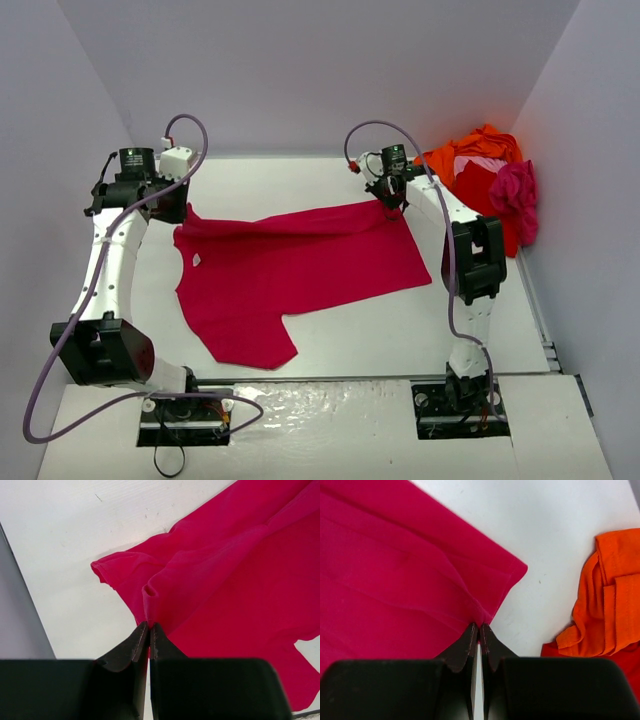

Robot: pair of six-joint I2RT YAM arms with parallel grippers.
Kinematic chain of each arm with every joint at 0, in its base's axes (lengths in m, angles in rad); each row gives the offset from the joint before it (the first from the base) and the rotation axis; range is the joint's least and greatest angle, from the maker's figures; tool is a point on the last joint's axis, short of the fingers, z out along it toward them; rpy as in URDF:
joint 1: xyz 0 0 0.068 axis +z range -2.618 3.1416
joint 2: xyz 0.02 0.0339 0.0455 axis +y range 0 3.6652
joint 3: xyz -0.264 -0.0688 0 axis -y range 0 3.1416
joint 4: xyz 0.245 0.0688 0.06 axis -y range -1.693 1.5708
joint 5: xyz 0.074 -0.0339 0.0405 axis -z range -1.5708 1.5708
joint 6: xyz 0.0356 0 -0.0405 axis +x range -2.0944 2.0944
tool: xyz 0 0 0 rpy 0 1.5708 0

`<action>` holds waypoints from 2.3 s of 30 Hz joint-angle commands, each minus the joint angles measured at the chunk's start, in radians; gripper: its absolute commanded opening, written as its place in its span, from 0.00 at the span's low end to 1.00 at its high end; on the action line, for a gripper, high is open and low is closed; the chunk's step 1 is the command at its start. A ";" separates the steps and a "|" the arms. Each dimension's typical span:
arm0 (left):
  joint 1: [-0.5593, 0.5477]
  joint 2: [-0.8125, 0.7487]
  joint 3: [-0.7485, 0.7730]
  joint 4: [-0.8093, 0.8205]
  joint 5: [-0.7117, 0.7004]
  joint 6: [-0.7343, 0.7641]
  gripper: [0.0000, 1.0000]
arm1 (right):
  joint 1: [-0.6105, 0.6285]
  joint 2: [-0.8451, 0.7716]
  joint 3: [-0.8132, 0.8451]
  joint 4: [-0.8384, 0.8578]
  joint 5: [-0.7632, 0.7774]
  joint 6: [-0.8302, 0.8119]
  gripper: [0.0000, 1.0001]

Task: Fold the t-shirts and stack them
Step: Fold the flattened tshirt in 1/3 of the way

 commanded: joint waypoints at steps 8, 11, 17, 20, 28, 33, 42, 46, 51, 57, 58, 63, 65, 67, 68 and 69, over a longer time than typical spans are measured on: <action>0.004 -0.060 0.013 -0.020 -0.019 0.034 0.00 | -0.017 -0.159 -0.084 -0.031 0.023 -0.064 0.00; 0.004 -0.063 0.011 -0.030 -0.015 0.042 0.00 | -0.022 -0.167 -0.103 -0.045 0.022 -0.079 0.00; 0.004 -0.088 0.013 -0.115 0.043 0.094 0.01 | -0.029 -0.185 -0.139 -0.135 0.013 -0.117 0.54; 0.004 -0.108 0.029 -0.189 0.114 0.144 0.47 | -0.031 -0.204 -0.166 -0.171 -0.013 -0.146 0.75; 0.012 -0.154 0.078 -0.320 0.327 0.202 0.81 | -0.044 -0.244 -0.202 -0.206 -0.079 -0.167 0.88; 0.023 -0.149 0.075 -0.267 0.286 0.184 0.81 | -0.059 -0.251 -0.167 -0.205 -0.104 -0.164 0.79; 0.023 -0.039 0.022 -0.028 0.208 0.103 0.28 | -0.068 -0.080 0.090 -0.191 -0.109 -0.047 0.00; 0.023 0.061 0.042 0.034 0.166 0.087 0.00 | -0.060 0.047 0.246 -0.194 -0.108 0.005 0.00; 0.021 0.153 0.035 0.095 0.165 0.067 0.00 | -0.035 0.147 0.348 -0.193 -0.109 0.043 0.00; 0.021 0.267 0.045 0.128 0.122 0.054 0.00 | 0.004 0.262 0.440 -0.196 -0.066 0.088 0.00; 0.021 0.292 0.051 0.131 0.113 0.053 0.00 | 0.014 0.276 0.448 -0.193 -0.056 0.088 0.00; 0.023 0.403 0.106 0.094 0.100 0.053 0.00 | 0.042 0.337 0.496 -0.196 -0.050 0.103 0.00; 0.022 0.427 0.123 0.078 0.098 0.056 0.00 | 0.050 0.349 0.497 -0.199 -0.052 0.104 0.00; 0.023 0.466 0.141 0.069 0.088 0.058 0.00 | 0.059 0.352 0.484 -0.201 -0.051 0.102 0.00; 0.024 0.479 0.149 0.063 0.085 0.060 0.00 | 0.063 0.352 0.475 -0.202 -0.051 0.102 0.00; 0.025 0.490 0.153 0.064 0.075 0.059 0.00 | 0.063 0.348 0.465 -0.202 -0.049 0.099 0.00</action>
